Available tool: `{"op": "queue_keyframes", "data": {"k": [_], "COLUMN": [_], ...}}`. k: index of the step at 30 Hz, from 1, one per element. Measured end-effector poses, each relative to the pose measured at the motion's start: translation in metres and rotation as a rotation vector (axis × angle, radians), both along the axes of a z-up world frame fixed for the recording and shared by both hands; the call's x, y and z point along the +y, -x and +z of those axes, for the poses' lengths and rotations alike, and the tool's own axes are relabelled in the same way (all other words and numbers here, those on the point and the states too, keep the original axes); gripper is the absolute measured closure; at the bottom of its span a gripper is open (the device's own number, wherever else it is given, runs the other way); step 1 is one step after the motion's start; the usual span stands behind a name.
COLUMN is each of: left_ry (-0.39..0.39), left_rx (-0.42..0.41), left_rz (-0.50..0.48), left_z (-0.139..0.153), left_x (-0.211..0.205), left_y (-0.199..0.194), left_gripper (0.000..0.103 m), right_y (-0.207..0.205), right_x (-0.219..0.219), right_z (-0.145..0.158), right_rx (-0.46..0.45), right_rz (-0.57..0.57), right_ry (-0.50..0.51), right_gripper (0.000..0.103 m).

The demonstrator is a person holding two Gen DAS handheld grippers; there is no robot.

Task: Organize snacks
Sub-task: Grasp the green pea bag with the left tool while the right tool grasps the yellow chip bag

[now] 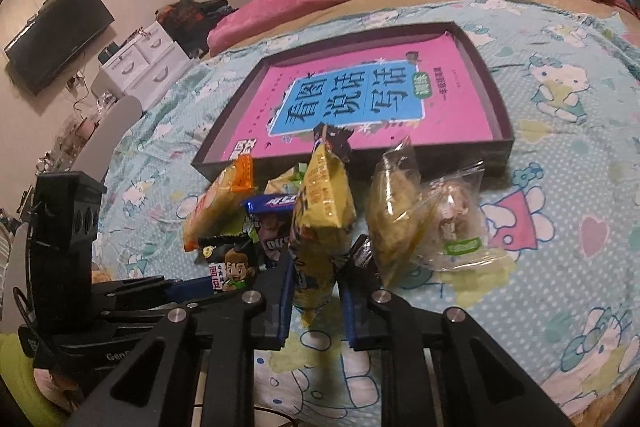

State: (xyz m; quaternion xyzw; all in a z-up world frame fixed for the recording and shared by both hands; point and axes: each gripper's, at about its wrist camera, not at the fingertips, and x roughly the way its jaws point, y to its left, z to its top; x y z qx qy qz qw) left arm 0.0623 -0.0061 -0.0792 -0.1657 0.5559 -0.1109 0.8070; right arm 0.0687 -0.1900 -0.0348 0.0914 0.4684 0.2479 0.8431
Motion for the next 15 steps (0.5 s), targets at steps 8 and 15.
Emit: {"op": "queue_keyframes", "data": {"k": [8, 15], "left_ry": [0.031, 0.008], "left_rx": [-0.028, -0.142], "left_rz": [-0.003, -0.015], "left_z": [0.015, 0.047], "left_x": [0.004, 0.004], "left_y": [0.010, 0.020], "left_gripper": [0.072, 0.072], "right_y": [0.007, 0.004], "right_x": [-0.009, -0.020], "right_z": [0.018, 0.031], "right_rx": [-0.070, -0.098], "right_rz": [-0.014, -0.047], "right_ry": [-0.002, -0.028], "right_gripper": [0.083, 0.083]}}
